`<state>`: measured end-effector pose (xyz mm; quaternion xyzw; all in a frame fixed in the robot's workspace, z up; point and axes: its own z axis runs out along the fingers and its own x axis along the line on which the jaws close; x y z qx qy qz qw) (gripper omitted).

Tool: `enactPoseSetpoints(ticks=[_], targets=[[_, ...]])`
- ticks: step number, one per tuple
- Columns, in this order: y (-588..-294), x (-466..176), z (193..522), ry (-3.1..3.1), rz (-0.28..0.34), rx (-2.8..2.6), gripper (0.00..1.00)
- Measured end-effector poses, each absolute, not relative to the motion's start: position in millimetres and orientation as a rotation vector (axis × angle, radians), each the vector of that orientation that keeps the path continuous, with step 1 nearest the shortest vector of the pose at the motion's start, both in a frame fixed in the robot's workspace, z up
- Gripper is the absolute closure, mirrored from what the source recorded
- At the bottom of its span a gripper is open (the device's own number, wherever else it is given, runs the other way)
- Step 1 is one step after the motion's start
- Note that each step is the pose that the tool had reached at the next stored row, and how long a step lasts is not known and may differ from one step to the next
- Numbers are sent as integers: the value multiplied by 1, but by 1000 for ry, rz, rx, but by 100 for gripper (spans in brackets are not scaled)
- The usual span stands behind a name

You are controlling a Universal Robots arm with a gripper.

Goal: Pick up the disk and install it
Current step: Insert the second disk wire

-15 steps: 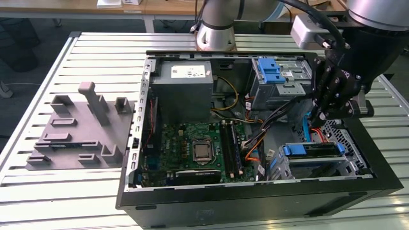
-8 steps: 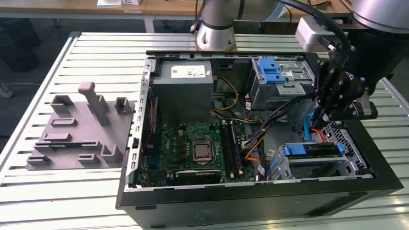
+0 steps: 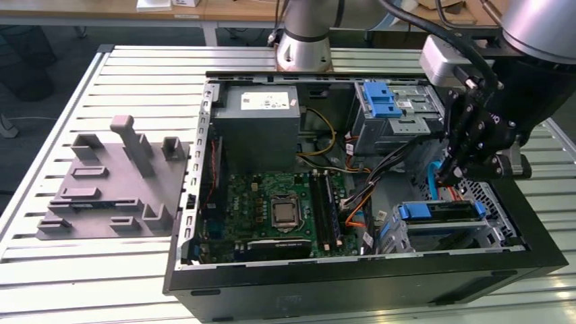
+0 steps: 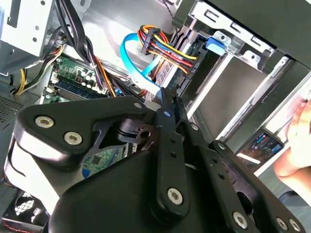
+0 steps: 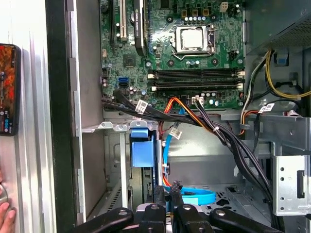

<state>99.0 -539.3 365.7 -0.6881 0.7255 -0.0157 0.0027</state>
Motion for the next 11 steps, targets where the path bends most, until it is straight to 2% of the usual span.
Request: enactPoseSetpoints(ticks=[11], targets=[[-541,100,362,2291,-38,-2145,84]])
